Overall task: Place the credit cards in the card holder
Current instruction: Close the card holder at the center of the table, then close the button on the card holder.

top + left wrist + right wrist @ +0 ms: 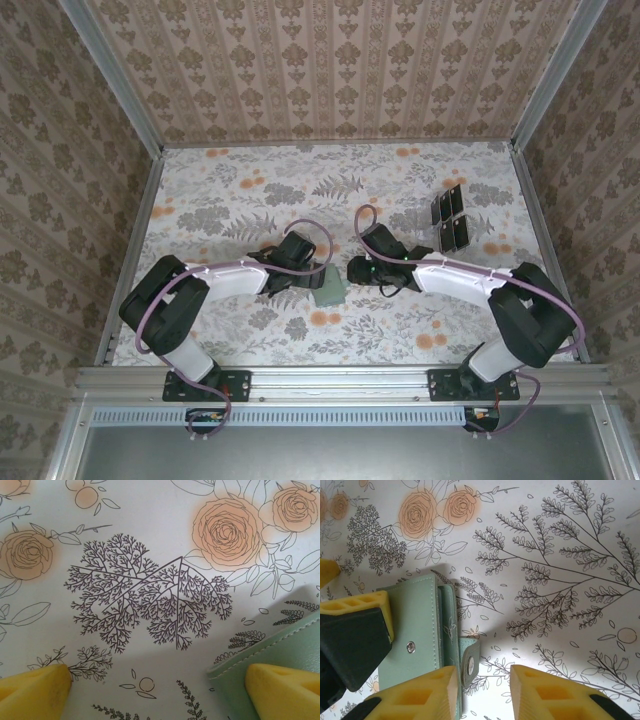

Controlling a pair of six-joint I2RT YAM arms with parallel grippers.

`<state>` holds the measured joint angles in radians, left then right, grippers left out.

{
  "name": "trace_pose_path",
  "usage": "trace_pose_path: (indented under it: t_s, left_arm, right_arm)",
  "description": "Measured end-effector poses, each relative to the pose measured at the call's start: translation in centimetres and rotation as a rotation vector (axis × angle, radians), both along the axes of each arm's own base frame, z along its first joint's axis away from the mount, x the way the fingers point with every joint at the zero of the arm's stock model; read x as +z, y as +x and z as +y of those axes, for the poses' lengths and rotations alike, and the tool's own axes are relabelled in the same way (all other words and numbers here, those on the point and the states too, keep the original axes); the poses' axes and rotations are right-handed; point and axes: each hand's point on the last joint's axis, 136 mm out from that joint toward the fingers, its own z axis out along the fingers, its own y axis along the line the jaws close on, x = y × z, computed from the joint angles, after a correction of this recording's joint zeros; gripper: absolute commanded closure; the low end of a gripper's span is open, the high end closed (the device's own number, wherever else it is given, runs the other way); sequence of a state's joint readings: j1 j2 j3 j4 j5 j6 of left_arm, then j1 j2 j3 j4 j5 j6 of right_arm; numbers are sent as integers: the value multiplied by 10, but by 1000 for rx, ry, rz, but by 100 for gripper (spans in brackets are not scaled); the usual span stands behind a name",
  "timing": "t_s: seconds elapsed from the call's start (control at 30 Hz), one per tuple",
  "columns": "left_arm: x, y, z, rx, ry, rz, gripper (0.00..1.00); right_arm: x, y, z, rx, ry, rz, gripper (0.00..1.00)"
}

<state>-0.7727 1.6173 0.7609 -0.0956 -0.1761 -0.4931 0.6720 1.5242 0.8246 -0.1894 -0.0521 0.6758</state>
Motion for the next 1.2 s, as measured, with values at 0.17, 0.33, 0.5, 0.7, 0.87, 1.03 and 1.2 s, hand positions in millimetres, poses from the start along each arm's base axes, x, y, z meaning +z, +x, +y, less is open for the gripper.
trace_pose_path:
  t_s: [0.17,0.33,0.5,0.7,0.87,1.03,1.2]
  left_arm:
    - [-1,0,0,0,0,-1,0]
    - [-1,0,0,1,0,-2,0]
    - [0,0,0,1,-1,-2,0]
    - [-1,0,0,1,-1,-2,0]
    - [-1,1,0,1,-3,-6,0]
    - [-1,1,0,2,-4,-9,0]
    - [-1,0,-1,0,-2,-11,0]
  right_arm:
    - [2,5,4,3,1,-4,73]
    - [-3,6,5,4,-7,7,77]
    - [-7,5,5,7,-12,17,85]
    - [-7,5,5,12,-12,16,98]
    - [-6,5,6,13,-6,15,100]
    - [2,4,16,25,52,17,100]
    - [11,3,33,43,137,18,100]
